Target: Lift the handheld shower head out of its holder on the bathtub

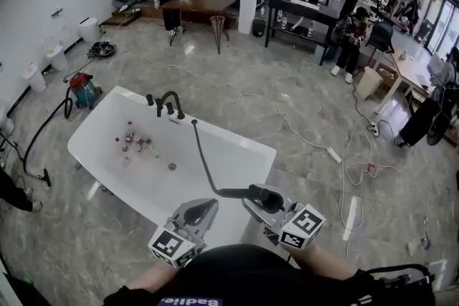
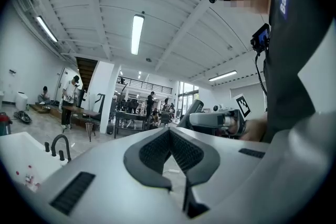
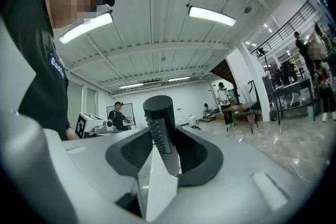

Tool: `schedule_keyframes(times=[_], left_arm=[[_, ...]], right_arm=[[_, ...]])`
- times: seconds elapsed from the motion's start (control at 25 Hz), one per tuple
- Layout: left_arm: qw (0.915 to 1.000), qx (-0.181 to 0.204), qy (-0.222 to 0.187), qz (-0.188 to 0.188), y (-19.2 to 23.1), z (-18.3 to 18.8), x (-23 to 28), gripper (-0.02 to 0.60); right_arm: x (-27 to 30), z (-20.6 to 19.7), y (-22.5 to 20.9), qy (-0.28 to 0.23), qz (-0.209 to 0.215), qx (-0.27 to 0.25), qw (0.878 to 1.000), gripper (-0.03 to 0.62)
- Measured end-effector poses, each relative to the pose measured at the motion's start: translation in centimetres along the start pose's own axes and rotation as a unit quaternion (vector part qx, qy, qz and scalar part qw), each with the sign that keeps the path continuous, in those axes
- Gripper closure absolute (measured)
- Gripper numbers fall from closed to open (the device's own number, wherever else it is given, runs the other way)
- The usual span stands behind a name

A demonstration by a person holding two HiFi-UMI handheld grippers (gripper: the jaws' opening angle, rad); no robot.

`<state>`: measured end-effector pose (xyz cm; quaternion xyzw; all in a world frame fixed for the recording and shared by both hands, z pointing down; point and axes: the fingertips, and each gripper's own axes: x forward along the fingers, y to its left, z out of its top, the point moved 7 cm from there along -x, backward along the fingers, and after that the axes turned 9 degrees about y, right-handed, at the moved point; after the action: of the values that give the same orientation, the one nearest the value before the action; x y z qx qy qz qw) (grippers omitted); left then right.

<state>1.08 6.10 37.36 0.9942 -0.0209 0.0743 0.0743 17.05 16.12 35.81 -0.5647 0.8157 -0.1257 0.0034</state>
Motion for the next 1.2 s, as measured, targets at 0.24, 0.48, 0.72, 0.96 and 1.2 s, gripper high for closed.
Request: schedule_keyframes(times=[0.24,0.48,0.72,0.96,1.2], left_arm=[[0.9999,-0.005,-0.004,-0.010,0.0,0.3,-1.4,0.577],[0.9999,-0.002,-0.002,-0.015,-0.4,-0.2,-2.2,0.577],[1.0000,0.000,0.004,-0.007,-0.2,-1.1,-2.7,0.577],[1.0000,0.000,0.010,0.001,-1.0,-0.9,-3.1,0.577],[0.9999,0.004,0.009,0.006,-1.8,-1.2,-2.8,0.577]], right_arm=[[0.1,-0.5,3.1,-0.001,0.018,-0.004,1.000,0.462],[1.6,-1.7,3.9,0.018,0.020,-0.008,1.000,0.462],[2.6,-3.9,3.1,0.046,0.016,-0.006,0.999,0.462],[2.4,-4.2,3.0,0.059,0.026,-0.007,0.998,0.462],[2.0,-4.7,2.8,0.067,0.031,-0.001,0.997,0.462]])
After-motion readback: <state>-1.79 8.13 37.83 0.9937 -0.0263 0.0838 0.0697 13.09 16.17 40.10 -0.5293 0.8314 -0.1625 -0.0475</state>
